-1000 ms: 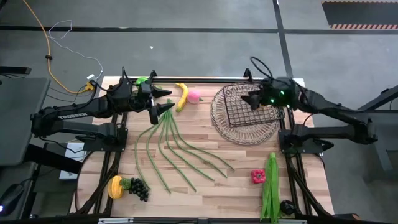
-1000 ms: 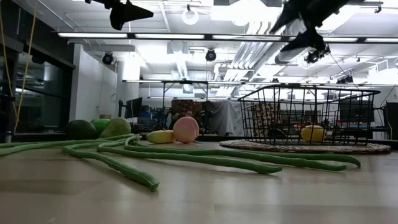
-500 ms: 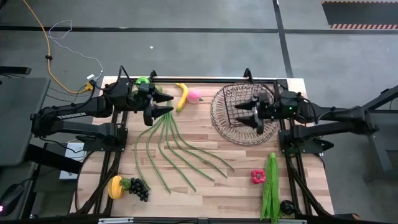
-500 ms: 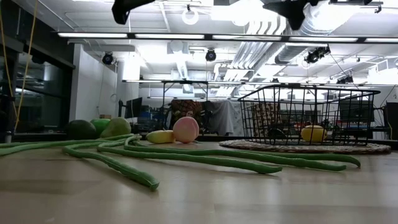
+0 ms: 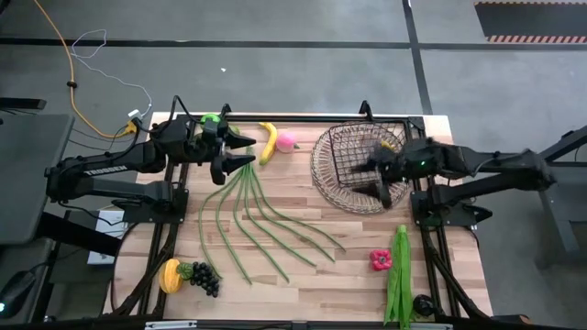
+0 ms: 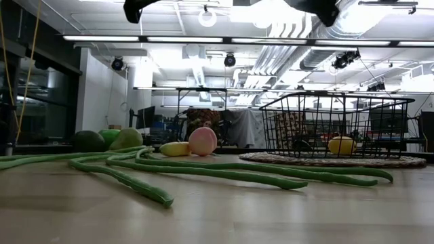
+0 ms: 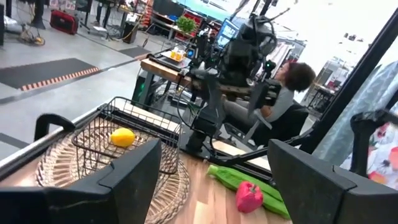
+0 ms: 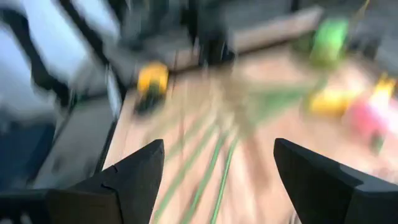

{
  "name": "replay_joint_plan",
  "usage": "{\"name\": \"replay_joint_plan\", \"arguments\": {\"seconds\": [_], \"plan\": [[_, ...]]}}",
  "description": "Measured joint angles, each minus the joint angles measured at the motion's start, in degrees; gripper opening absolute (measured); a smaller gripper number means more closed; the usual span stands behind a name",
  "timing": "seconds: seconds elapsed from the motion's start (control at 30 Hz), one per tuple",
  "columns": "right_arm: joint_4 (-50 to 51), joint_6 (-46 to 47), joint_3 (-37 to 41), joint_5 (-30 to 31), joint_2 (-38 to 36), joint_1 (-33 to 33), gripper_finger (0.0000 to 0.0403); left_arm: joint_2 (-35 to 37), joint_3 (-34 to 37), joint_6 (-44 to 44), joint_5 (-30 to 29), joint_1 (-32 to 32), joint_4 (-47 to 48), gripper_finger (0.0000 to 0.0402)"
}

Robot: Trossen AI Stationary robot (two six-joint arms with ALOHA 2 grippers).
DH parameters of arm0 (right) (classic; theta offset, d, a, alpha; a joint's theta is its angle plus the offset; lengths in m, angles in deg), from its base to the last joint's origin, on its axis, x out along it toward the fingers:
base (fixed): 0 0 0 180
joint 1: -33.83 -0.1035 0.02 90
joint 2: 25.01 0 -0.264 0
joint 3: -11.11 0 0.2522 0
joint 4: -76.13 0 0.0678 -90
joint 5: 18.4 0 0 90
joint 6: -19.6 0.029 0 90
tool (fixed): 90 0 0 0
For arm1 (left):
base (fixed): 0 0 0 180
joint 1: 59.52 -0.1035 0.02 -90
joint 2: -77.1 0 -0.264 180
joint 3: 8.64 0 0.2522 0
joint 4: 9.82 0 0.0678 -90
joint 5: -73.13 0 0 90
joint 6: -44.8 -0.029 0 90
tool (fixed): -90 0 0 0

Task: Build produce basket
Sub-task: Put the red bell pepper into the wire basket

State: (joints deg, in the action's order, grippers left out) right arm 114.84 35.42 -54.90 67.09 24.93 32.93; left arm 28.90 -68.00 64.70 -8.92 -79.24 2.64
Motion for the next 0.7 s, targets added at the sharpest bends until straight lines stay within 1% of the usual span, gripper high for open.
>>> {"name": "replay_joint_plan", "arguments": {"seconds": [0.13, 0.2, 0.27, 0.37, 0.47, 0.6, 0.7], "plan": [[18.5, 5.7, -7.4, -0.6, 5.4, -8.8, 0.0293, 0.0, 0.0, -2.4, -0.3, 0.0, 0.1, 0.0282], [25.2, 9.8, -9.9, -1.9, 8.3, -13.5, 0.0293, 0.0, 0.0, -2.5, -1.0, 0.0, 0.1, 0.0282], [29.5, 13.8, -11.9, -3.1, 10.8, -17.5, 0.0293, 0.0, 0.0, -2.6, -1.3, 0.0, 0.1, 0.0282], [30.3, 20.2, -12.7, -3.1, 13.0, -22.6, 0.0293, 0.0, 0.0, -4.0, -1.3, 0.0, 0.2, 0.0282], [30.1, 25.5, -12.7, -1.9, 14.1, -26.6, 0.0293, 0.0, 0.0, -5.1, -1.3, 0.0, 0.2, 0.0282], [30.1, 26.5, -12.6, -1.2, 14.9, -30.1, 0.0293, 0.0, 0.0, -5.5, -1.3, 0.0, 0.2, 0.0282], [30.1, 26.9, -12.6, -0.1, 15.5, -31.4, 0.0293, 0.0, 0.0, -5.5, -1.3, 0.0, 0.2, 0.0282]]}}
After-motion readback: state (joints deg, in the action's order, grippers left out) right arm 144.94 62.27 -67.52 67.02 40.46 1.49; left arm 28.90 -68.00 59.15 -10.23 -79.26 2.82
